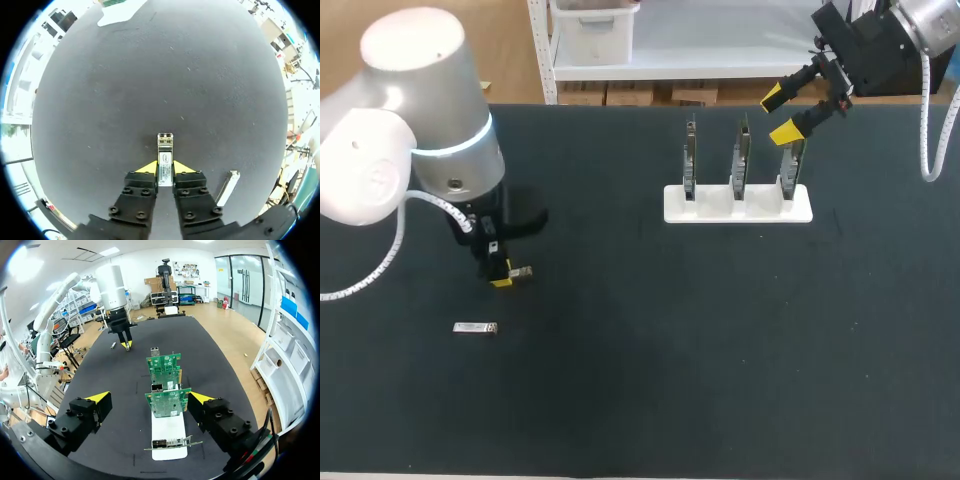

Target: Pick up the optical module with the left hand, and insert it into the network port with the right hand.

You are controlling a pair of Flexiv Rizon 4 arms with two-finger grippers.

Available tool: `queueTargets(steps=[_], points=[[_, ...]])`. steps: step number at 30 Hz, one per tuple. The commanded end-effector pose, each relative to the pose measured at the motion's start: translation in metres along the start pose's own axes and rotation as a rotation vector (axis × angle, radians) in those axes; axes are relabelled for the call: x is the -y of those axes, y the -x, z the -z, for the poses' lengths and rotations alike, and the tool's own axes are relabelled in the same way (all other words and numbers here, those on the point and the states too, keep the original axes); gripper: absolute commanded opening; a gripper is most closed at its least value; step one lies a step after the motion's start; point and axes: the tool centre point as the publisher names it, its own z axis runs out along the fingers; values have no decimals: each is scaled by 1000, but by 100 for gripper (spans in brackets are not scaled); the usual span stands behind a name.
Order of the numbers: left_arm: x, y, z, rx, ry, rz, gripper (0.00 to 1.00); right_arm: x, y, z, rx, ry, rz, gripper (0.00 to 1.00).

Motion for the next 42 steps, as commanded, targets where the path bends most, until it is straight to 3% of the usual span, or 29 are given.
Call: queueTargets(steps=[1,7,13,21,29,42], points=[[-8,3,8,44,18,19,0,-1,0,0,0,-2,0,100],[-29,13,32,249,40,152,0,-1,0,0,0,-2,0,100],[-59,27,73,547,97,319,0,-1,0,0,0,-2,0,100],[-105,53,130,841,213,417,0,-1,0,0,0,-2,0,100],[-142,91,169,1011,273,429,0,-1,0,0,0,-2,0,100],[-167,173,217,1170,277,264,0,-1,0,0,0,-2,0,100]])
